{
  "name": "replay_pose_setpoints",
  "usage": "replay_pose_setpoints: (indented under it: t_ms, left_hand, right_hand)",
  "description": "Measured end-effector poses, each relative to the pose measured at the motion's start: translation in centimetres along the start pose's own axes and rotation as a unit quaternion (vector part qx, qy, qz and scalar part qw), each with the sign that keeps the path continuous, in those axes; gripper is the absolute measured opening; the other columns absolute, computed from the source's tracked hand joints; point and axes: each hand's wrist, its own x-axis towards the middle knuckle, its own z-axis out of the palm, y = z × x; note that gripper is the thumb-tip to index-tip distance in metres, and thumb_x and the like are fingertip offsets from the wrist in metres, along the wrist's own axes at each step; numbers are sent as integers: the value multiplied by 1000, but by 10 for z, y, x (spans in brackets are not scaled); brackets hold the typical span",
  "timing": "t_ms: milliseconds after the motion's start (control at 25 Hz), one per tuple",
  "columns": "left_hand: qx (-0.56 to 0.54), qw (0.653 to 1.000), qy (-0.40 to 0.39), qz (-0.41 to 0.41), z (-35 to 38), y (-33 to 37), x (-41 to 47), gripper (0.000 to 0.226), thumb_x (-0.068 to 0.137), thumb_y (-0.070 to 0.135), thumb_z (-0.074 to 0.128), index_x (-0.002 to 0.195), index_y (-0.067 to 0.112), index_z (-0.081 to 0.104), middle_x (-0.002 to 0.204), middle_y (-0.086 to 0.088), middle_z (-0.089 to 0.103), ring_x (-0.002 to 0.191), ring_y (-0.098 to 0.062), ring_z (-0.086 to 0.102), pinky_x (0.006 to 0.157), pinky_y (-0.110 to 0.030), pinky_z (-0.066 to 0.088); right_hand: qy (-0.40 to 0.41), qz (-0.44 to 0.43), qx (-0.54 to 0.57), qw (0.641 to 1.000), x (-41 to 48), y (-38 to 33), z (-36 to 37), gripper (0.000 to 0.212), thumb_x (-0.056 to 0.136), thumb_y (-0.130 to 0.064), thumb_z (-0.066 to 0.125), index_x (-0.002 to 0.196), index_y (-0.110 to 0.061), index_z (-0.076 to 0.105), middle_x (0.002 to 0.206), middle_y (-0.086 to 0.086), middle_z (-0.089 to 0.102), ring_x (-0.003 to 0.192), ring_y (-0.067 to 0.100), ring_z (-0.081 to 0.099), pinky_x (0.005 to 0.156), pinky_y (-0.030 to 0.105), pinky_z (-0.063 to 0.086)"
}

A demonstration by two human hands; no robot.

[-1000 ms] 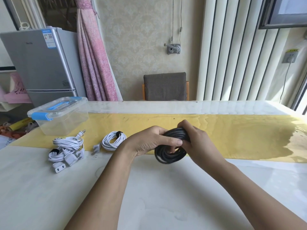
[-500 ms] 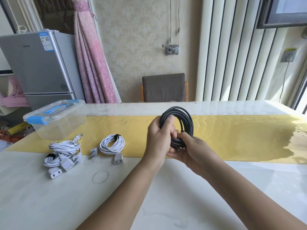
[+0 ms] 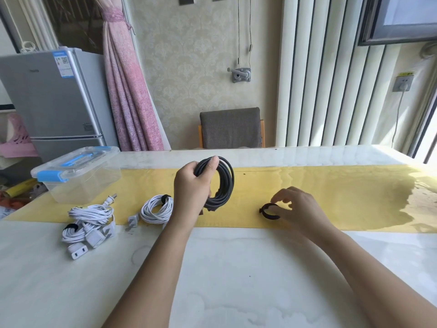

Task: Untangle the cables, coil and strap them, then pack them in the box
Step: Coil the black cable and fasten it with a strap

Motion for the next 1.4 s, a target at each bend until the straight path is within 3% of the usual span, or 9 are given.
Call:
replay_pose_setpoints:
  t_ms: [200,280,440,640,760,920,1040,1240,1400]
  left_hand:
    - [-33,996,8,-82,2,4,0,56,94,48,50,54,15,29,37,7,31,31,-13,31,50,-27,34]
    - [-53,991,-3,-121,3,3,2,45,97,37,44,61,11,39,37,5,31,30,-14,27,48,-27,32]
    - [-34,987,-56,-144,5,-2,1,28,94,25,39,75,8,50,39,2,32,32,-16,26,46,-26,32]
    - [30,992,-101,-65,13,-4,-7,48,99,36,42,60,9,38,38,7,34,35,-16,32,56,-32,39]
    - [37,985,-157,-58,14,1,-13,63,91,57,48,60,2,44,36,9,33,34,-13,32,54,-29,38]
    - [-95,946,-256,-173,14,14,-19,54,69,62,60,67,8,58,44,7,23,39,-11,22,43,-21,33]
    - [-102,933,-269,-214,20,13,-22,48,65,60,63,67,13,55,46,8,25,40,-11,24,46,-22,33]
    - [-121,909,-305,-258,19,12,-22,41,79,49,62,66,11,54,49,5,53,39,-6,33,44,-18,35]
    - [-176,871,-348,-300,10,12,-18,35,71,42,74,65,11,59,56,2,54,40,-4,30,41,-15,33]
  right_hand:
    - [-64,-17,-93,993,3,1,5,17,84,-36,70,90,-20,65,105,-6,49,87,14,50,68,24,36]
    - [-20,-57,-116,991,3,-3,2,11,88,-29,66,85,-18,67,102,-6,52,91,14,48,68,20,31]
    - [80,-109,73,988,-6,-34,-18,13,96,-21,52,83,-20,54,67,-2,58,57,9,49,50,18,30]
    - [-44,-236,89,967,-26,-67,-30,12,94,-22,57,83,-26,61,54,1,45,50,13,32,48,21,27]
    - [-35,-248,76,965,-27,-68,-24,11,95,-21,56,85,-22,61,53,-6,43,49,12,32,47,19,25]
    - [2,-241,167,956,-24,-67,-27,15,97,-13,51,86,-23,56,70,-19,57,66,5,52,62,13,38]
    - [-6,-278,84,957,-21,-64,-22,11,100,-23,43,95,-29,51,83,-14,56,76,11,53,66,22,40]
    - [9,-325,-8,946,-23,-65,-15,14,101,-26,37,102,-26,50,59,-16,44,55,14,36,64,17,34]
    - [7,-320,-15,947,-21,-63,-18,18,97,-35,37,97,-26,52,54,-6,39,55,20,34,53,28,35]
